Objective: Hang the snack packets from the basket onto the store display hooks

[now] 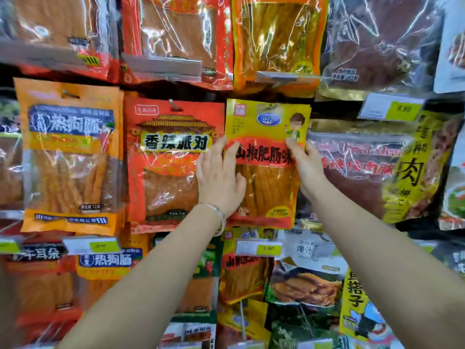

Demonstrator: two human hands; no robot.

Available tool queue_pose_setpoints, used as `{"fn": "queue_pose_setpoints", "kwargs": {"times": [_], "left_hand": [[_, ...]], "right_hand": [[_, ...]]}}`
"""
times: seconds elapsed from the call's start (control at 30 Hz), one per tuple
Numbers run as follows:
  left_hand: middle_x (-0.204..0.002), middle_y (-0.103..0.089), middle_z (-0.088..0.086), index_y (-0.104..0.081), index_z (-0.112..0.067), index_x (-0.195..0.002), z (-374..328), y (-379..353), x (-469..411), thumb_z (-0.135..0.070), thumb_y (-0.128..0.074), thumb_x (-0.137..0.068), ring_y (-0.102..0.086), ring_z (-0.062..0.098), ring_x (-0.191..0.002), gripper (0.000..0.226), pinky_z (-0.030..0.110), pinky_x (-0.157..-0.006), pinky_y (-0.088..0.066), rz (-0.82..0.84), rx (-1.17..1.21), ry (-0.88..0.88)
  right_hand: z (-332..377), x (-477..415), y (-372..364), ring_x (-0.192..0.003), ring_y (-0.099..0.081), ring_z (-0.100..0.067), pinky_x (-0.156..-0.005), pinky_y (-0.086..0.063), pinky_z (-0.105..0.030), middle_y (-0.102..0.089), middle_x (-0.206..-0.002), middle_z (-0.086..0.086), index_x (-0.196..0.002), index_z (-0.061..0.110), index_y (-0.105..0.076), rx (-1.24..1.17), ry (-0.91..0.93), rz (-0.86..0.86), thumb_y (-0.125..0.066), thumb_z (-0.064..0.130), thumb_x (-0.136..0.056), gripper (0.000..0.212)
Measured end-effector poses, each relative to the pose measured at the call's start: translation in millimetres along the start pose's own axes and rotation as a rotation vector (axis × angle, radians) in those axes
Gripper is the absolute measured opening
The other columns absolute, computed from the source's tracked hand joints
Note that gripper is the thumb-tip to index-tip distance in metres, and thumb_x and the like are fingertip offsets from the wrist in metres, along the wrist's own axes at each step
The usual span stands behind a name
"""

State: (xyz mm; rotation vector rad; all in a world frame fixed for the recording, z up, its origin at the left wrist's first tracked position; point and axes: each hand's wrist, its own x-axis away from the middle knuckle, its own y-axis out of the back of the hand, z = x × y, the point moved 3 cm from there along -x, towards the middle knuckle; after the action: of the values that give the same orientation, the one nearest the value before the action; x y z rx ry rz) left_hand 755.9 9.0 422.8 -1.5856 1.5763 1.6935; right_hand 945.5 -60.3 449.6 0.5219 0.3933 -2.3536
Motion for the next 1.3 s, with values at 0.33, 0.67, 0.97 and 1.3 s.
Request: {"fn": "queue_pose_setpoints", "kwargs": {"times": [0.33,0.67,0.97,1.3], "left_hand": [[-0.151,-0.023,0.005,-0.031,-0.019,-0.142,2.8,8.1,5.0,-0.025,-0.049,-0.087,-0.019,0.022,-0.139,0.059,0.044,-0.116,-0.012,0.017,0.069,0.038],[-0.146,-0.033,0.002,-0.034,-0.021,-0.14,-1.4,7.1,8.8,-0.03,-0.051,-0.086,-0.026,0.021,-0.136,0.058,0.047,-0.111,-0.02,0.004,0.059,0.062],[-0.146,-0.029,0.002,-0.027,-0.024,-0.144,8.3,-1.9,18.3,-0.033,-0.056,-0.085,-0.024,0.022,-0.134,0.067,0.048,-0.108,-0.024,0.116,0.002,0.1],[-0.147,-0.028,0.0,-0.033,-0.025,-0.142,17.2,8.5,27.3,-0.037,-0.055,-0.083,-0.022,0.021,-0.137,0.064,0.049,-0.111,-0.013,0.09,-0.062,0.086]], "right_hand": [[17.0,14.3,3.6,-0.096,-0.069,-0.019,-0.088,-0.053,-0.044,-0.072,-0.103,-0.003,-0.105,0.024,-0.063,-0.022,-0.024,0.106,-0.072,0.034,-0.081,0.027],[14.7,24.4,14.9,-0.098,-0.066,-0.011,-0.091,-0.052,-0.037,-0.07,-0.106,0.005,-0.116,0.022,-0.059,0.133,0.073,0.093,-0.072,0.041,-0.079,0.044],[0.9,69.0,-4.9,-0.142,-0.008,-0.009,-0.111,-0.002,-0.013,-0.015,-0.156,-0.01,-0.15,0.021,-0.018,0.618,0.566,-0.207,-0.063,0.034,-0.088,0.078],[-3.6,91.5,-18.8,-0.136,-0.036,-0.03,-0.112,-0.019,-0.046,-0.044,-0.144,-0.01,-0.133,0.022,-0.053,1.227,0.847,-0.035,-0.065,0.034,-0.086,0.051]]}}
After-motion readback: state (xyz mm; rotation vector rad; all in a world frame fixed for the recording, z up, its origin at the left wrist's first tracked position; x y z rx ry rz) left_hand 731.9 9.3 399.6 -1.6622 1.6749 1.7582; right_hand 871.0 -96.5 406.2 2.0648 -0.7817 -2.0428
